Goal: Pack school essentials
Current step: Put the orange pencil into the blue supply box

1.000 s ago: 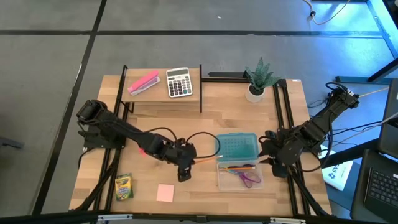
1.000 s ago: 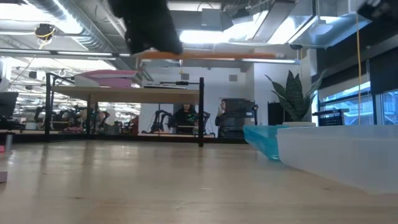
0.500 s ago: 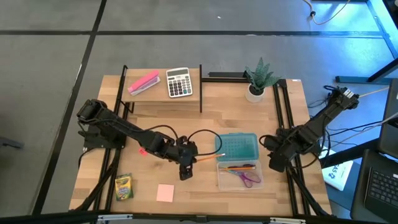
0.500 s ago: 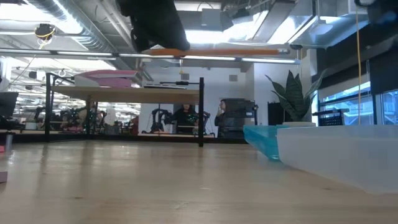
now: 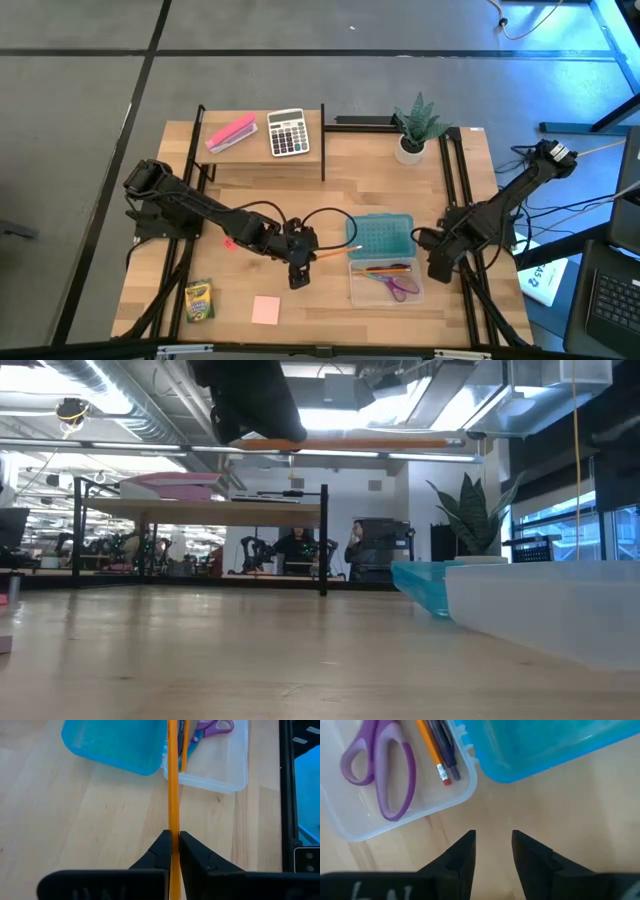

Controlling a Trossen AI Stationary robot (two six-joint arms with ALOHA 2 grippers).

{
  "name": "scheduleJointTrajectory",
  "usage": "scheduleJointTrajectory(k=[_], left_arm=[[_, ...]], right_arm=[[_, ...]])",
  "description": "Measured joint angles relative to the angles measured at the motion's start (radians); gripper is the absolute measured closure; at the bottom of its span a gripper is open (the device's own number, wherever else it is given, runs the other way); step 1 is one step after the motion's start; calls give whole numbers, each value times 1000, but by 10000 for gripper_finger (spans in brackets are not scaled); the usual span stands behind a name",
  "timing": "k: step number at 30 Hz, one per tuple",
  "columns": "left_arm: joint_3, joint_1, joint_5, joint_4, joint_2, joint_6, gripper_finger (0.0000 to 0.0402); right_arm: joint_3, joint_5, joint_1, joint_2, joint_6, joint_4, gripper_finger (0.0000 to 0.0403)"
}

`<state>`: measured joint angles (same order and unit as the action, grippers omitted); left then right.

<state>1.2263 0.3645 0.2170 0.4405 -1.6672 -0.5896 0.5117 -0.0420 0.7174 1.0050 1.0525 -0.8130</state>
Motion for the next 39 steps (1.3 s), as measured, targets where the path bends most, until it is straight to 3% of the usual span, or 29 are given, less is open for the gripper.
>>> scheduleJointTrajectory(k=[4, 14, 25, 31, 39], left_arm=[[0, 0, 1, 0, 0, 0, 388], [0, 0, 2, 0, 0, 0, 388], [0, 0, 11, 0, 0, 0, 388], [0, 0, 11, -29, 0, 21, 388], [0, -14, 10, -149, 0, 114, 388]], right_arm=[[-68, 45, 0, 0, 2, 104, 274], [-149, 36, 0, 0, -11, 355, 274], [-210, -58, -20, 1, -42, 601, 274], [-208, -23, -39, -1, -57, 608, 274], [-67, -17, -39, -4, -82, 481, 274]])
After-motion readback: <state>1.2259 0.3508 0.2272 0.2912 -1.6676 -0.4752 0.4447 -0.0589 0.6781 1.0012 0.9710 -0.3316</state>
